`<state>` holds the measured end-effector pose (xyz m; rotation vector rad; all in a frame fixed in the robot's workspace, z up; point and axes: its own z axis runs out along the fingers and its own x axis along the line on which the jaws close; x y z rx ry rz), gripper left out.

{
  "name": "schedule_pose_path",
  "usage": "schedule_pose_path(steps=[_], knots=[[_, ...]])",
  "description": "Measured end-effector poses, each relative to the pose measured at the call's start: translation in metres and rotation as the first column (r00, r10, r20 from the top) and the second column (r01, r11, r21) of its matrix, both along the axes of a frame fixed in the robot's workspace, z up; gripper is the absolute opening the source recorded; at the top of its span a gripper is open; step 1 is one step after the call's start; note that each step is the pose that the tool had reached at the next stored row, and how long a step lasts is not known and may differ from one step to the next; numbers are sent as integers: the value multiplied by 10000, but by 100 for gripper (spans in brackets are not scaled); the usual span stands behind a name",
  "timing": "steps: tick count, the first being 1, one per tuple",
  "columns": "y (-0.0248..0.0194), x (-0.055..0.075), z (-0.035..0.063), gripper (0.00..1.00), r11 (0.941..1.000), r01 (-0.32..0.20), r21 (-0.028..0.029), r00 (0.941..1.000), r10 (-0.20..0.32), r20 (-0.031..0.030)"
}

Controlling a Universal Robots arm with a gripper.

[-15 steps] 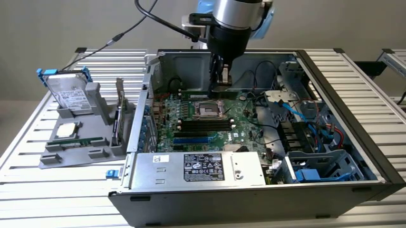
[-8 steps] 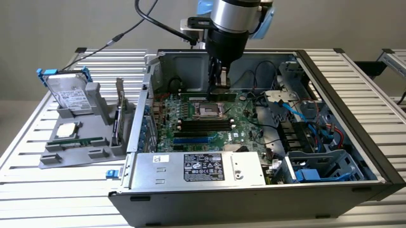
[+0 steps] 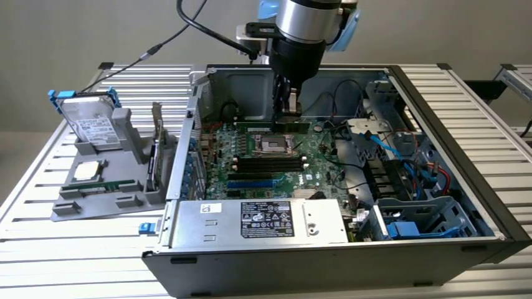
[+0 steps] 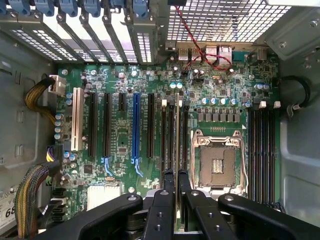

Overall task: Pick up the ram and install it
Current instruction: 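Insert the ram into the slot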

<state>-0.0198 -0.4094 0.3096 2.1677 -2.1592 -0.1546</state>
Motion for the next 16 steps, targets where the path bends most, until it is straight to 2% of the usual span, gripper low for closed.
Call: schedule_pose_path(steps=[8,10,16], knots=[[0,0,-4,14,10000,-1,0,10000,1,0],[3,-21,-35,14,10000,1,0,10000,-1,22],[18,-48,-144,14,10000,0,-3,10000,0,23]])
